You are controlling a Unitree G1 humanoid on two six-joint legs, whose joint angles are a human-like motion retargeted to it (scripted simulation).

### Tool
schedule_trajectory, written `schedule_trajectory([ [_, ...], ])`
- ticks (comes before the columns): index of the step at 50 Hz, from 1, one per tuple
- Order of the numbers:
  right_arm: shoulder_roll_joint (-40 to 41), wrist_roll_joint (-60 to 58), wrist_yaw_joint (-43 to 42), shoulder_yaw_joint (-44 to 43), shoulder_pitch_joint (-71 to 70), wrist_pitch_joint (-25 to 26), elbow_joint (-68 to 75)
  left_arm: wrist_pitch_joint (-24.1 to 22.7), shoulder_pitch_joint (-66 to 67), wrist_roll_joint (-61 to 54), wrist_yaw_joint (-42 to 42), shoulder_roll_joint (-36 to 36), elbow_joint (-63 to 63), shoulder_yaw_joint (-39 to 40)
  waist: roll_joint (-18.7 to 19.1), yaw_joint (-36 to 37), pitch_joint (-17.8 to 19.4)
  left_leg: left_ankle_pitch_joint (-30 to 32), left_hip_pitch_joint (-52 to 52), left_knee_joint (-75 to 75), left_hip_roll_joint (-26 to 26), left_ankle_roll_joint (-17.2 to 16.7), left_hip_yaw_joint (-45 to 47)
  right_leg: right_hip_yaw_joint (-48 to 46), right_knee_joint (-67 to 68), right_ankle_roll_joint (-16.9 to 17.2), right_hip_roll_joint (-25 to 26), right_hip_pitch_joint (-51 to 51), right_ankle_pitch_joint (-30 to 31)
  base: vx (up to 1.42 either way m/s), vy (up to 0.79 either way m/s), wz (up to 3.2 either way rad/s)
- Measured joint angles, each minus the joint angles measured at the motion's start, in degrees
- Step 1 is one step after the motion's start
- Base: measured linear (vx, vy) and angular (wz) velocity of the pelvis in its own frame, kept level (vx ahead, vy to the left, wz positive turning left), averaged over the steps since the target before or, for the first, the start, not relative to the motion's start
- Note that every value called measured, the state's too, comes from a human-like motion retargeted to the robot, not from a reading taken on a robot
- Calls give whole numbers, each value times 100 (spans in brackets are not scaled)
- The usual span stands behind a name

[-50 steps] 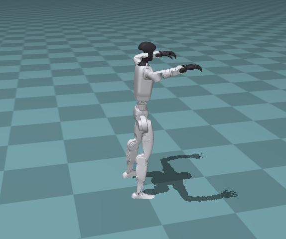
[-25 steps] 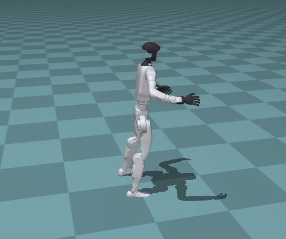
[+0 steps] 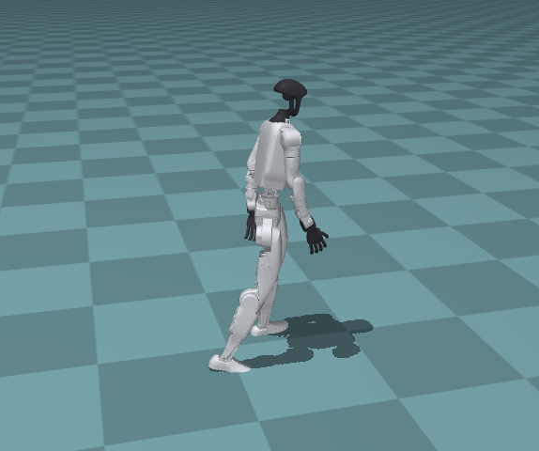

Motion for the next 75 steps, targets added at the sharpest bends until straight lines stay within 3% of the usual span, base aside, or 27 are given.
schedule_trajectory([
  [5,8,-276,-199,157,291,-217,-240,-169,-668,38,92,176,889,-353,69,-327,-300,-62,429,-257,84,-220,-367,-74,1305,-15,258,-258,529,40,21,69],
  [10,-146,456,-513,-381,555,-294,-329,28,-1980,1140,777,391,1905,-879,152,-735,-589,-465,307,376,188,-492,-765,-242,3778,-8,286,-1399,1307,37,15,87],
  [14,-329,99,-636,-730,545,-130,-357,240,-3233,587,1278,706,1925,-445,319,-711,-503,-291,894,-250,189,-333,-898,-539,4669,-464,71,-2145,852,36,5,25],
  [19,-602,195,-616,-859,550,-152,-311,104,-4321,-893,1767,1055,1155,470,511,-1109,-380,-451,1183,-78,184,-292,-1149,-943,3430,-607,-146,-2362,216,36,-1,52],
  [23,-762,318,-668,-1001,525,-57,-182,-71,-4811,-1856,2141,1289,355,728,573,-1498,-271,-591,1435,99,85,-306,-1354,-1080,795,-260,-130,-1925,583,42,-13,47],
  [25,-795,305,-705,-1074,465,34,-47,-68,-4998,-1961,2307,1404,87,744,613,-1572,-219,-635,1560,202,70,-285,-1385,-963,154,-171,-91,-1721,804,42,-19,-2],
  [28,-788,341,-602,-1017,389,-4,253,-58,-5120,-1706,2373,1454,21,778,715,-1501,-225,-573,1659,517,136,-197,-1318,-932,575,-202,-53,-1653,340,44,-21,-48],
  [34,-810,134,-67,-749,107,488,862,544,-4597,-1028,1860,1175,58,1096,630,-1296,-207,-239,1090,2494,145,-91,-1110,-527,-450,-238,-125,-778,498,44,-20,-64],
  [38,-830,-240,282,-692,-33,654,751,687,-3723,-799,1209,855,-86,1502,554,-1288,-312,-579,255,4033,313,25,-725,-304,-495,-142,-214,-721,424,40,-8,-52],
  [42,-842,-274,236,-603,-141,532,439,696,-2851,-954,960,423,276,1962,518,-1249,-260,-941,-153,4228,365,107,-388,-118,-485,-85,-258,-577,320,42,2,-50],
  [46,-858,-246,27,-558,-171,326,223,695,-2215,-1169,995,67,1258,2255,532,-1040,-165,-883,-280,3001,178,-32,-472,41,-534,-47,-232,-353,290,42,10,-49],
  [48,-869,-146,-191,-490,-91,99,172,503,-1900,-1329,1092,-47,1803,2237,618,-956,-128,-867,-515,2756,323,-276,-512,21,-280,-15,-137,-281,126,44,17,-31],
  [50,-899,-261,-108,-490,-150,94,196,487,-1754,-1456,1124,-107,2208,2158,647,-730,-125,-232,-204,927,153,-135,-513,176,-546,63,-70,-152,305,44,21,-34],
  [52,-915,-277,-97,-434,-109,60,231,465,-1518,-1521,1134,-121,2403,2066,649,-618,-117,50,-104,302,176,-205,-289,171,-537,102,-25,-19,294,45,23,-11],
  [55,-939,-157,-52,-410,3,3,304,424,-1201,-1588,1075,-100,2456,2027,553,-515,-147,-108,107,121,129,-192,-184,202,-272,134,-36,22,327,46,25,12],
  [58,-941,220,-59,-662,235,-158,392,238,-1017,-1782,980,-49,2340,1961,548,-553,-179,-295,357,115,152,-191,-351,294,612,153,93,-167,536,47,27,42],
  [63,-894,774,-36,-1289,759,-181,596,185,-1331,-1447,969,115,2190,1366,606,-749,-286,-436,583,190,216,-163,-722,55,3260,24,236,-1279,1018,44,20,73],
  [67,-825,616,144,-1409,1134,-33,798,303,-2053,-565,1040,305,2052,853,643,-889,-364,-498,713,283,249,-272,-998,-626,4240,-373,-102,-2031,622,42,9,70],
  [71,-806,209,455,-1271,1306,80,984,289,-2894,-174,1075,455,1753,685,711,-1137,-356,-528,918,301,228,-297,-1311,-918,3443,-455,-147,-2348,200,42,1,74],
  [75,-844,-65,475,-1187,1244,202,1088,223,-3650,-629,1331,573,1300,663,740,-1443,-248,-563,1249,249,90,-294,-1557,-1060,1202,-261,-163,-2205,629,45,-8,59],
])
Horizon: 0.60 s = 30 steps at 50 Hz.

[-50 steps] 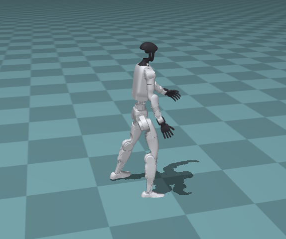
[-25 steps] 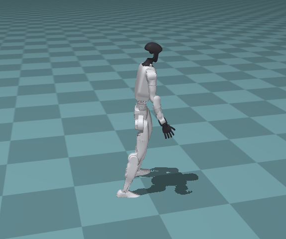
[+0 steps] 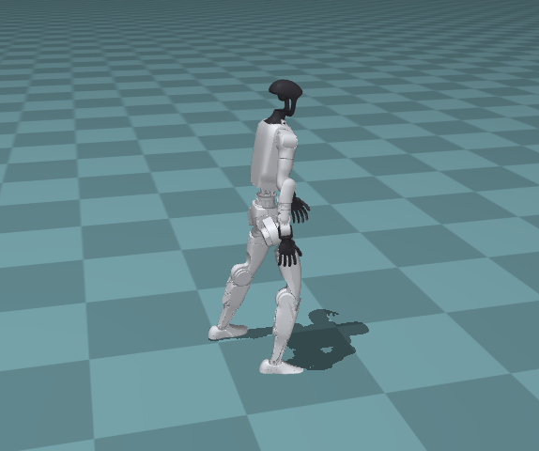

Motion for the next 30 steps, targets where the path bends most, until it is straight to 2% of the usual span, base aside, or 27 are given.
schedule_trajectory([
  [2,-22,-24,-102,5,-130,70,8,19,-319,-247,187,74,-283,-28,53,-106,60,-45,155,14,-20,-11,-90,35,-643,46,-3,170,124,46,-14,29],
  [7,-143,185,-309,203,-617,31,35,18,-676,-343,670,170,-1159,9,217,-158,64,-120,145,678,5,69,-154,104,-814,42,-14,627,-372,46,-17,-12],
  [10,-306,285,-385,572,-1107,130,91,208,-500,-292,796,81,-1765,218,283,-225,144,-224,-190,1830,59,88,-49,139,-1139,-41,-18,1045,-323,44,-15,-26],
  [13,-480,-73,-435,772,-1692,310,41,333,-78,-553,582,-80,-2280,465,327,-247,186,-485,-663,2951,157,179,267,267,-1253,-67,-24,1250,-281,41,-7,-46],
  [15,-551,-265,-764,799,-1978,240,-108,211,356,-833,489,-138,-2500,531,384,-296,126,-704,-1340,4218,418,108,534,275,-721,-65,-51,1064,-535,41,2,-54],
  [17,-573,-350,-534,758,-2320,367,-316,439,617,-473,204,-263,-2423,657,272,-90,86,-689,-1237,3366,157,282,670,571,-1255,11,-70,1239,-214,41,4,-92],
  [21,-538,16,-818,663,-2668,97,-901,408,1194,-263,149,-389,-1892,700,87,234,168,-476,-1410,2345,10,228,746,833,-1347,65,-145,1459,-88,42,12,-71],
  [25,-454,470,-1254,774,-2757,-395,-1443,113,1594,-821,383,-480,-848,756,-17,541,262,123,-1436,627,166,200,770,928,-1268,97,-45,1717,-92,44,21,-36],
  [28,-392,611,-1360,1013,-2686,-617,-1700,-1,1744,-1201,400,-476,174,827,-67,701,316,853,-1355,-157,371,-5,895,909,-987,64,87,1892,-210,46,25,-13],
  [30,-360,663,-1302,1174,-2600,-656,-1822,30,1787,-1274,285,-435,729,727,-179,790,365,754,-1203,-172,369,-35,860,898,-537,56,73,1862,-271,45,27,2],
])
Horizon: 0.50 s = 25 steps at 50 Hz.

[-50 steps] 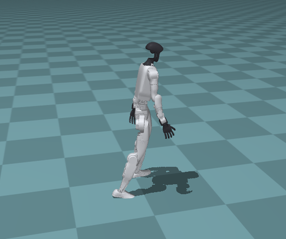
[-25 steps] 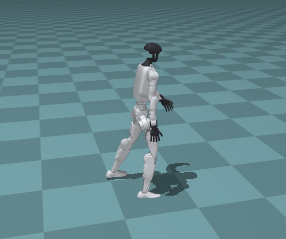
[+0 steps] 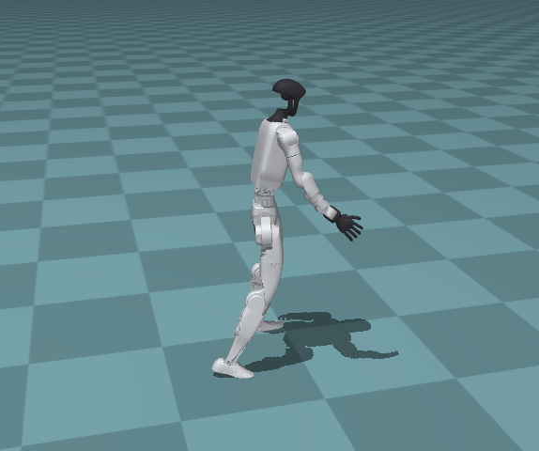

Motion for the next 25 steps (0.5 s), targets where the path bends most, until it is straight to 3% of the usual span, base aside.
schedule_trajectory([
  [7,242,-547,428,-123,847,272,-33,245,-89,1188,-478,335,151,-836,-375,281,86,-579,354,390,-177,179,-147,8,3039,-224,-139,-1206,443,41,21,28],
  [10,387,-726,389,-446,1331,324,203,162,-333,1559,-315,513,-247,-687,-381,287,18,-644,400,500,-151,109,-304,-341,3517,-360,-226,-1597,133,39,11,56],
  [16,551,-55,277,-942,1897,257,1155,-195,-877,784,232,501,-952,-395,-258,-178,-61,-824,613,707,-138,-32,-711,-973,1915,-206,-207,-1618,-82,39,3,73],
  [21,536,-53,479,-1159,1894,562,1766,-253,-1411,39,346,409,-1195,-498,-297,-440,-33,-739,1262,162,-421,14,-816,-857,-665,117,-147,-1382,730,40,-8,13],
  [25,533,-44,622,-1254,1768,624,1857,-139,-1701,290,172,346,-1104,-606,-143,-542,-194,-691,1508,161,-401,9,-716,-711,-671,8,-77,-1302,359,41,-14,-37],
])
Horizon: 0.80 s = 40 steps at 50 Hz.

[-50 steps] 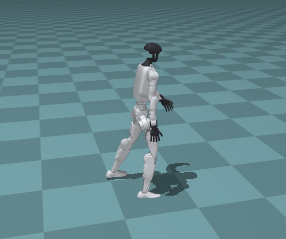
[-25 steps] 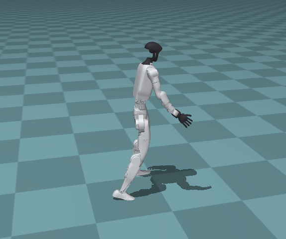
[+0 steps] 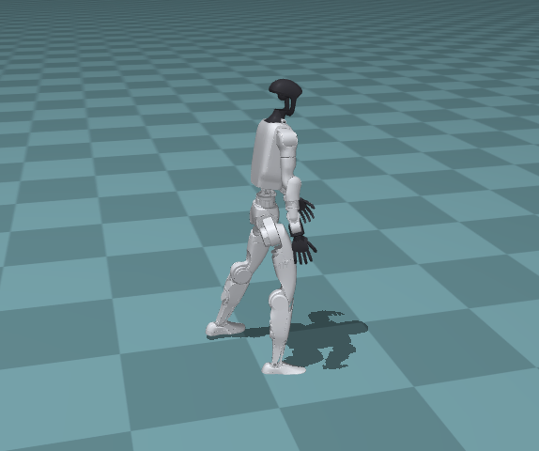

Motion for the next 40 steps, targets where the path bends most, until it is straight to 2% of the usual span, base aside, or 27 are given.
schedule_trajectory([
  [2,-27,75,-1,27,-77,-45,-74,53,22,314,-15,-78,26,39,99,-159,-55,5,-39,419,18,24,-28,0,1,21,-27,185,-139,44,-15,-20],
  [5,-88,142,-151,257,-183,-84,-244,240,279,808,-58,-241,-76,189,234,-477,-142,-129,-641,2116,111,-79,-84,-14,491,1,-162,219,-492,44,-17,-25],
  [7,-155,-155,-147,359,-368,50,-321,376,428,743,-124,-383,-222,380,375,-468,-34,150,-592,2403,125,103,-106,169,346,-26,-77,483,-447,43,-19,-79],
  [9,-218,-383,-175,496,-514,157,-341,453,623,583,-272,-533,-359,514,454,-524,16,196,-1053,3551,226,143,-29,267,340,-57,-105,643,-515,40,-11,-53],
  [10,-243,-481,-179,570,-582,199,-332,469,721,482,-348,-607,-412,576,495,-545,8,196,-1337,4143,306,162,29,308,366,-77,-108,676,-561,38,-6,-59],
  [13,-251,-688,48,806,-772,367,-213,592,904,379,-674,-797,-383,799,470,-342,-72,-107,-1766,4668,376,329,366,598,25,-148,-125,832,-516,39,-1,-72],
  [18,-202,-806,288,1117,-956,348,-67,601,1006,-33,-799,-902,-111,1142,405,-66,-121,-400,-1970,3592,370,271,739,666,9,-151,-144,1080,-567,42,6,-35],
  [23,-144,-762,5,1068,-833,31,-172,239,934,-754,-247,-744,7,1408,415,284,-135,153,-1740,912,324,98,904,645,77,26,5,1376,-629,45,17,-7],
  [25,-126,-735,-31,942,-741,-14,-210,163,835,-842,-156,-644,87,1378,360,387,-124,298,-1543,321,295,80,923,578,232,30,30,1479,-673,46,21,27],
  [29,-97,-507,70,592,-473,-99,-270,111,637,-380,-362,-438,417,963,214,378,-133,44,-1129,157,295,60,633,464,1205,-15,97,1410,-458,46,21,63],
  [35,-106,-317,157,189,-58,-98,-401,155,349,844,-607,-183,827,-232,66,302,-206,-50,-734,-28,334,116,265,566,4030,-27,205,159,594,43,14,62],
  [37,-140,-339,169,108,25,-76,-434,198,285,1212,-581,-100,806,-439,51,295,-209,-89,-641,-16,343,70,215,392,4599,-128,69,-262,489,43,8,34],
  [40,-226,-367,218,-3,91,-103,-440,188,259,1439,-533,3,677,-478,85,191,-173,-142,-487,35,341,37,111,6,4647,-302,-197,-628,-132,44,4,42],
])
